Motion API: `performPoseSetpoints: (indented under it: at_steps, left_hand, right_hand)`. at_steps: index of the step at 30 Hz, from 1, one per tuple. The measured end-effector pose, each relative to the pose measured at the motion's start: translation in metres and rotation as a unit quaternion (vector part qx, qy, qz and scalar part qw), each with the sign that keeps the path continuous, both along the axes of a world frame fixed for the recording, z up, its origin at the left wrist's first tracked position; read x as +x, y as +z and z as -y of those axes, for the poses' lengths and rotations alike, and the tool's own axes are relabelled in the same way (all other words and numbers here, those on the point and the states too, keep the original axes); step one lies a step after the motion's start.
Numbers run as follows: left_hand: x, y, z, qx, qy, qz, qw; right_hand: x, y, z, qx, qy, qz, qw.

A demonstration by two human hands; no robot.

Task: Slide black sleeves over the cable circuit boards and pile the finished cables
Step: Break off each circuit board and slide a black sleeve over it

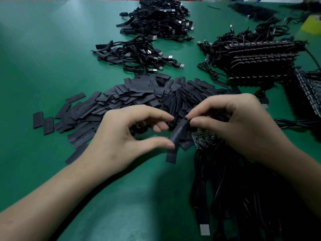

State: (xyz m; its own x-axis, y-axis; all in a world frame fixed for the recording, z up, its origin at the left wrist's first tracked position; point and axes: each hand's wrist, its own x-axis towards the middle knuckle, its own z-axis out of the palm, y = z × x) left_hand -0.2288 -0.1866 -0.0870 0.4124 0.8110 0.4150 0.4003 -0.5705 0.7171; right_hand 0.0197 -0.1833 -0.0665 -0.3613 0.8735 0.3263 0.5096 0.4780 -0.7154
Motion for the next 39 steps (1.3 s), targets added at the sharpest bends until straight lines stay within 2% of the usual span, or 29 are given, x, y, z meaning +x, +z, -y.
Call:
performPoseSetpoints:
  at_steps: [4,13,17,20,23,26,29,31,35,37,39]
  left_hand:
    - [0.001,0.000,0.000,-0.020,-0.022,0.027,0.999]
    - [0.001,-0.003,0.002,-0.031,-0.021,0.032,0.999]
    - [0.003,-0.001,0.003,-0.114,-0.014,0.086,0.990]
    - [0.006,0.000,0.002,-0.196,-0.037,0.162,0.966]
    - [0.010,0.000,0.002,-0.223,-0.025,0.193,0.955]
    - [0.011,0.002,0.002,-0.223,-0.003,0.221,0.949]
    - [0.008,0.005,0.000,-0.218,0.028,0.246,0.944]
    - [0.006,0.005,-0.001,-0.216,0.035,0.253,0.942]
    - [0.005,0.001,-0.003,-0.190,0.066,0.241,0.949]
    - [0.005,0.000,-0.004,-0.169,0.080,0.217,0.958]
    - [0.007,-0.002,-0.004,-0.164,0.079,0.195,0.964]
  right_hand:
    - [-0.001,-0.001,-0.001,-0.039,-0.003,-0.030,0.999]
    - [-0.001,0.000,0.000,-0.055,0.020,-0.040,0.997]
    - [-0.001,0.003,0.003,-0.010,-0.008,-0.025,1.000]
    - [-0.004,0.003,0.004,0.035,-0.049,-0.013,0.998]
    - [-0.009,0.003,0.008,0.047,-0.042,0.006,0.998]
    - [0.002,0.015,0.003,-0.002,-0.033,0.029,0.999]
    - [0.018,0.027,-0.002,-0.016,-0.020,0.159,0.987]
    - [0.020,0.028,-0.002,-0.014,0.013,0.199,0.980]
    - [0.023,0.037,-0.003,-0.017,-0.009,0.161,0.987]
    - [0.027,0.054,-0.010,-0.018,-0.027,0.119,0.992]
    - [0.027,0.071,-0.026,0.000,-0.059,0.115,0.992]
